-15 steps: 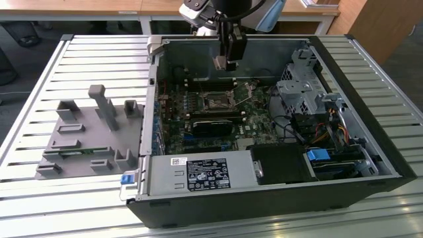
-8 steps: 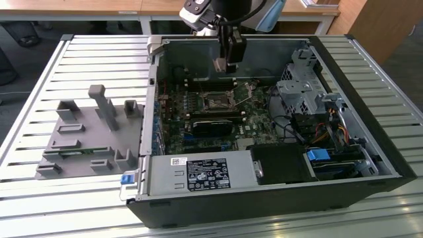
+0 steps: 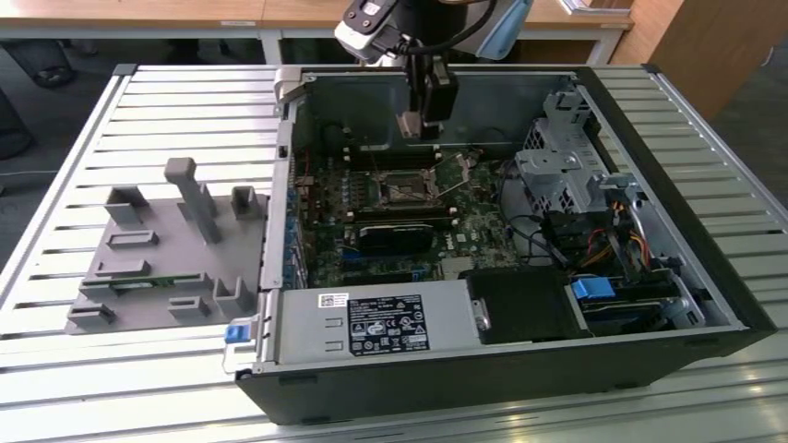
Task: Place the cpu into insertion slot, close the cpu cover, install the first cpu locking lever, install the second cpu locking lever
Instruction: 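Place the cpu into insertion slot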
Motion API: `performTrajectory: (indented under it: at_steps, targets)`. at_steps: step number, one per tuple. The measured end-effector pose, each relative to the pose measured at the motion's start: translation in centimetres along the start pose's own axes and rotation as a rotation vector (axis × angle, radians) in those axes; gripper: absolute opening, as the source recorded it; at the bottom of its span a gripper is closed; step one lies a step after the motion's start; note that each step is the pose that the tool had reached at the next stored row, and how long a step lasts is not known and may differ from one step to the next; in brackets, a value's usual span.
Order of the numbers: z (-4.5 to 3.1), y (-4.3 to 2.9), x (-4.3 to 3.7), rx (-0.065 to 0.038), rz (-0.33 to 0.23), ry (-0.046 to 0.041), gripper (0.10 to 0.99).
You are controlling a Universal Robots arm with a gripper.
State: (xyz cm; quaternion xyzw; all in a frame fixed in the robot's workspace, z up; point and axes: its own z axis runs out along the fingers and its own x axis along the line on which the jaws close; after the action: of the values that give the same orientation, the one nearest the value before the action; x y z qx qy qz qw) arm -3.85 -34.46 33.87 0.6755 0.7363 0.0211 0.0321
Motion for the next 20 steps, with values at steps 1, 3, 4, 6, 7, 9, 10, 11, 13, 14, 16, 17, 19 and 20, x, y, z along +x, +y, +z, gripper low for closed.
performTrajectory:
  at_steps: [1, 3, 4, 6, 7, 9, 10, 11, 13, 14, 16, 17, 19, 20]
  targets:
    - [0.1, 0.0, 0.02, 0.0, 0.003, -0.0002, 0.537]
    - [0.29, -0.01, 0.09, -0.001, 0.013, -0.0008, 0.537]
    - [0.38, -0.02, 0.12, -0.001, 0.018, -0.0013, 0.537]
    - [0.57, -0.02, 0.21, -0.001, 0.026, -0.002, 0.537]
    - [0.66, -0.03, 0.26, -0.001, 0.028, -0.0023, 0.537]
    - [0.84, -0.03, 0.35, -0.002, 0.03, -0.0023, 0.537]
    - [0.92, -0.04, 0.38, -0.002, 0.03, -0.0022, 0.537]
    - [1.01, -0.04, 0.41, -0.002, 0.03, -0.0023, 0.537]
    - [1.17, -0.05, 0.45, -0.003, 0.031, -0.0026, 0.537]
    - [1.25, -0.05, 0.47, -0.003, 0.031, -0.0027, 0.537]
    - [1.41, -0.06, 0.5, -0.003, 0.031, -0.0027, 0.537]
    - [1.56, -0.07, 0.53, -0.004, 0.032, -0.0027, 0.537]
    - [1.73, -0.08, 0.55, -0.004, 0.032, -0.0028, 0.537]
    - [1.83, -0.09, 0.57, -0.005, 0.032, -0.0029, 0.537]
